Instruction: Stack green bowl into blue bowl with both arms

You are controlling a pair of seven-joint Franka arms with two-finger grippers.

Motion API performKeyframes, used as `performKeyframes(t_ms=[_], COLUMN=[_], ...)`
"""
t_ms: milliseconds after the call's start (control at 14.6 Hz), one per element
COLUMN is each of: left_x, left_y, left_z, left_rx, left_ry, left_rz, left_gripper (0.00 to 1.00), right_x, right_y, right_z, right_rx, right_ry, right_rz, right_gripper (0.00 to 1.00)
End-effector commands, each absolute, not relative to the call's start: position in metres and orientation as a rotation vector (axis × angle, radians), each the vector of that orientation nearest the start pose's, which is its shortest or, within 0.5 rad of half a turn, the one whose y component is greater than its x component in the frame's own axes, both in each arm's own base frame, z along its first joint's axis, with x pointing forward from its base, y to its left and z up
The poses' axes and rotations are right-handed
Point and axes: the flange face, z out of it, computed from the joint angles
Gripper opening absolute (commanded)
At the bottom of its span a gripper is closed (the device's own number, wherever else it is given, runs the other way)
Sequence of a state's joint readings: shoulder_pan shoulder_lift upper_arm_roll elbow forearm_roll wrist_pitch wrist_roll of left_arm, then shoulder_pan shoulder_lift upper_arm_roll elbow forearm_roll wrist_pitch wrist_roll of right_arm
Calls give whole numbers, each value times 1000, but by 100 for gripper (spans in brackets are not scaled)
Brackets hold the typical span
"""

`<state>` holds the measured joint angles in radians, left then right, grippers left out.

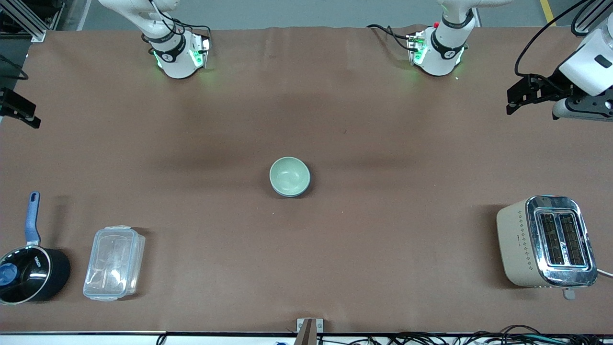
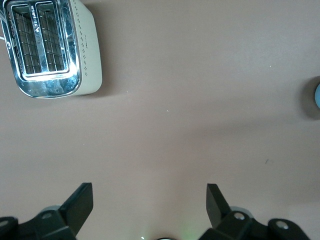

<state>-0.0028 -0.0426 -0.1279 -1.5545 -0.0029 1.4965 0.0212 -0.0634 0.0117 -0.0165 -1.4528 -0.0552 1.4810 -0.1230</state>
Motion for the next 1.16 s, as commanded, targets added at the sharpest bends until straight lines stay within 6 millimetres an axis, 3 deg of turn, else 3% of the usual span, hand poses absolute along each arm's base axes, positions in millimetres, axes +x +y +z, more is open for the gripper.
performKeyframes(t_ms=[0, 274, 479, 1094], left_x=[526, 527, 526, 527], left_y=[-72, -70, -68, -72], left_z=[651, 652, 671, 665], left_rx=[-3094, -3075, -3072, -3089], left_ry=[243, 247, 239, 258], left_rz=[28, 24, -38, -1], left_gripper=[100, 100, 100, 100], right_x=[550, 549, 550, 550], right_y=[-36, -42, -42, -44], right_z=[662, 661, 662, 662], right_rx=[-3187, -3121, -3121, -3122], right_ry=[-90, -63, -61, -53], right_rz=[-3, -1, -18, -17], right_gripper=[100, 100, 100, 100])
